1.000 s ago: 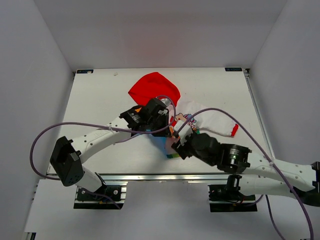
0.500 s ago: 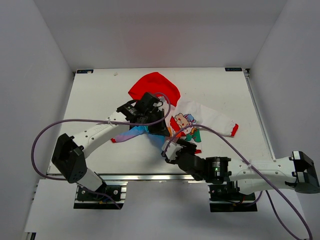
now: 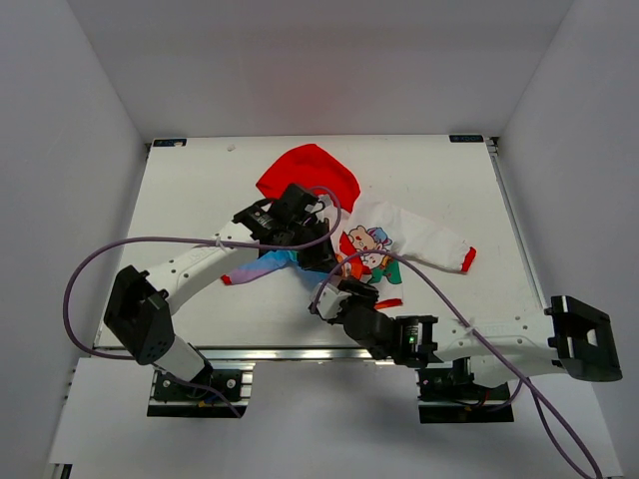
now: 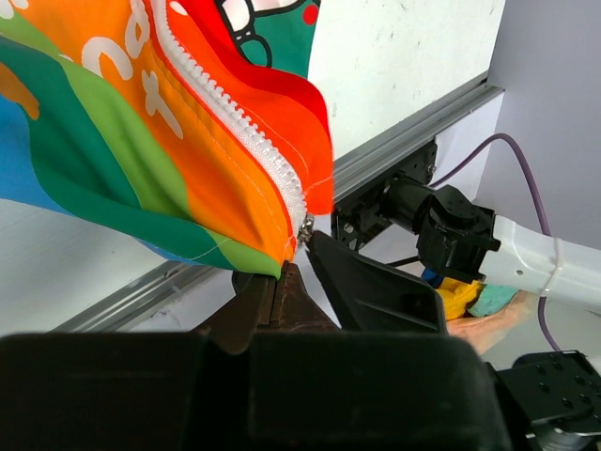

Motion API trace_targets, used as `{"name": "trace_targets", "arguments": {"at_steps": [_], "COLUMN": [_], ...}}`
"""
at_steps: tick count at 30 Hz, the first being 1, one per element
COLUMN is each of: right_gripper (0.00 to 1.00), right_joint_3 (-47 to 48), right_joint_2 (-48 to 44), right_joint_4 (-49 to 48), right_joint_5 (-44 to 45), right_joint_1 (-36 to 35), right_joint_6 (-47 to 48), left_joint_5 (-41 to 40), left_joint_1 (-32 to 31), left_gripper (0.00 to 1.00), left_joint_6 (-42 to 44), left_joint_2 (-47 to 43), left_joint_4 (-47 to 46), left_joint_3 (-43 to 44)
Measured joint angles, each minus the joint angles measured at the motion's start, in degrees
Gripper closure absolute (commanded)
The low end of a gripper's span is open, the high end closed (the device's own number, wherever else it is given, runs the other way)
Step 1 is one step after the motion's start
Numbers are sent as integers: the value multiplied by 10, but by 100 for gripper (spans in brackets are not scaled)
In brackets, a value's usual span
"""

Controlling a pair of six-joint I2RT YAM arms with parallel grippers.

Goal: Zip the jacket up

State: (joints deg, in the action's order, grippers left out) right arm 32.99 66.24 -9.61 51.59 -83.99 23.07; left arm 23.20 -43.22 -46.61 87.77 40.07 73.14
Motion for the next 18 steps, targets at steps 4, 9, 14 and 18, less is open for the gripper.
{"name": "trace_targets", "arguments": {"at_steps": [4,9,14,18], "right_gripper": [65,76,78,82], "right_joint_3": [-2,-2,-3,-2], "right_joint_2": [13,12,-2,-27], "right_joint_4": [-21,-32,-34,-17], "right_joint_5": [2,2,-2,-26], "right_joint_1": [18,30,30,30], "right_joint_6": [5,3,-3,-19], "left_joint_5": [3,6,7,7], "left_joint_1": [2,3,3,3], "left_gripper": [100,100,100,100], "left_joint_6": [-2,-7,-8,-8], "left_joint_2": [0,0,0,0], "left_joint_4": [-1,-2,-3,-3], "left_joint_3": [0,-1,-5,-5]}}
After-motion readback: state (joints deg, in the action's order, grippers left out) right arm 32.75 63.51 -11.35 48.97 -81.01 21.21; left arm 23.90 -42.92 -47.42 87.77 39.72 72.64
